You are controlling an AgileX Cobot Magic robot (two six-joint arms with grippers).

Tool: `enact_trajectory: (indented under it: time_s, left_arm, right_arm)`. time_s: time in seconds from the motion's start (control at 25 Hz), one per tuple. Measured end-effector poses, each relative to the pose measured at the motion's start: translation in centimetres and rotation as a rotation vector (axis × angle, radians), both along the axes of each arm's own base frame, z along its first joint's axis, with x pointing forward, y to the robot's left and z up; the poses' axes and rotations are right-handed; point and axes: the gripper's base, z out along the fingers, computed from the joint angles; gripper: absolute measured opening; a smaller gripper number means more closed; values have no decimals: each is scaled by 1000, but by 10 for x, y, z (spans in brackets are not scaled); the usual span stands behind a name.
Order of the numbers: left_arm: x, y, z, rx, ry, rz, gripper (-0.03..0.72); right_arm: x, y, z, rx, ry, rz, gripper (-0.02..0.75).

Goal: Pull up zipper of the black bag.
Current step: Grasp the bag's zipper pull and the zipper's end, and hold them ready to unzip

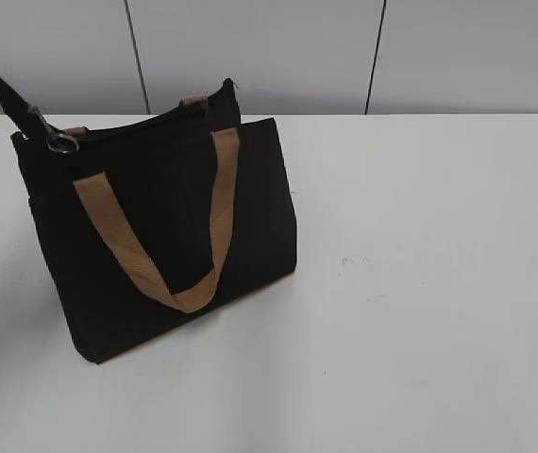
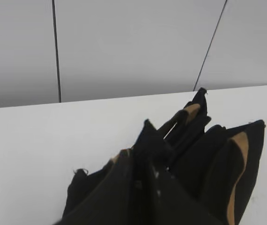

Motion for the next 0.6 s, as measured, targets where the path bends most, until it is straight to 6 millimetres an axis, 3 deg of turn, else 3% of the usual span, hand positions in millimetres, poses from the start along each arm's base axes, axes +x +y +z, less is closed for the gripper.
enact_trajectory:
  time_s: [0.2,0.32,0.6]
  left_arm:
    - [-8,3,11,-5,22,5,24]
    - [-13,5,11,13,45,3,24]
    - [-16,7,8,28,81,4,24]
  right_arm:
    - [1,6,0,64,-10,51,454]
    - [4,16,3,104,-26,167,454]
    - [53,44,20,85,-15,610,454]
